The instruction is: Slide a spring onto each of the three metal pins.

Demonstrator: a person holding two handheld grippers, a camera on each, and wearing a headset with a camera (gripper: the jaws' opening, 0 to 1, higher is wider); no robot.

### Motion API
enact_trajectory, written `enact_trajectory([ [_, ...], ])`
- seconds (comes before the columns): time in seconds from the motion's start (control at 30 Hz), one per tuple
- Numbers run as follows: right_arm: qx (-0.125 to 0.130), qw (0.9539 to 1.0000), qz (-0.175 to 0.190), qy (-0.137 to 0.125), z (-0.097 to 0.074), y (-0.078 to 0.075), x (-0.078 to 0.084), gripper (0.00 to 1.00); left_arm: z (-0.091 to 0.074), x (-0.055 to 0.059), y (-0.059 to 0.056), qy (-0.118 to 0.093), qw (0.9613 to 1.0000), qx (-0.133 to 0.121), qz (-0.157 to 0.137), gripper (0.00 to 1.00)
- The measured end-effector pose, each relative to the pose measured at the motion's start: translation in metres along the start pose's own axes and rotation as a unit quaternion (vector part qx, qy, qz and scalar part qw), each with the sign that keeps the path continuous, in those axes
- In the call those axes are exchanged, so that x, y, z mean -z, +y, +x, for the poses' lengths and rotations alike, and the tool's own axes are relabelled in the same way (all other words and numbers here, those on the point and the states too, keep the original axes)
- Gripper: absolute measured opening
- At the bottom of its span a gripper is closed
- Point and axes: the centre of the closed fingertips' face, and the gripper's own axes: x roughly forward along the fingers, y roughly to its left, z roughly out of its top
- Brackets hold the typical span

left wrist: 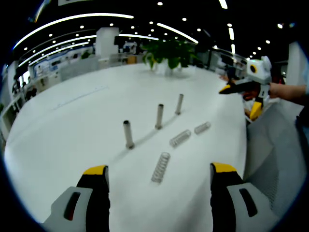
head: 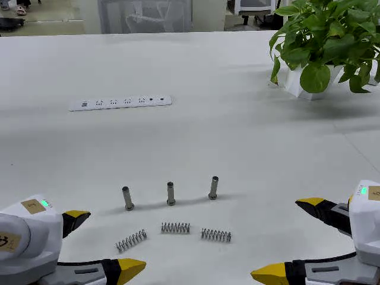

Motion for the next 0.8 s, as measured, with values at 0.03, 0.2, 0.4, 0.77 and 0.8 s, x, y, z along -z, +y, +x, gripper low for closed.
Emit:
enact_trajectory([
  [0.03,0.0,1.0,0.0,0.0,0.0,0.0,0.0,0.99,0.001,0.002,0.0,0.004,1.0,0.001,-0.003,0.85],
  [0.2,0.001,1.0,0.004,0.0,0.0,0.002,0.002,0.99,0.008,0.01,0.002,0.016,0.9998,0.001,0.006,0.7],
  [0.4,0.002,1.0,0.007,0.0,-0.002,0.002,0.004,0.99,0.015,0.019,0.001,0.042,0.9987,0.008,0.025,0.52],
  [0.77,0.004,0.9999,0.012,0.0,-0.003,0.002,0.006,0.99,0.015,0.023,0.005,0.076,0.9935,0.003,0.084,0.3],
  [0.8,0.004,0.9999,0.013,0.0,-0.002,0.002,0.006,0.99,0.015,0.023,0.005,0.086,0.9918,0.001,0.095,0.3],
])
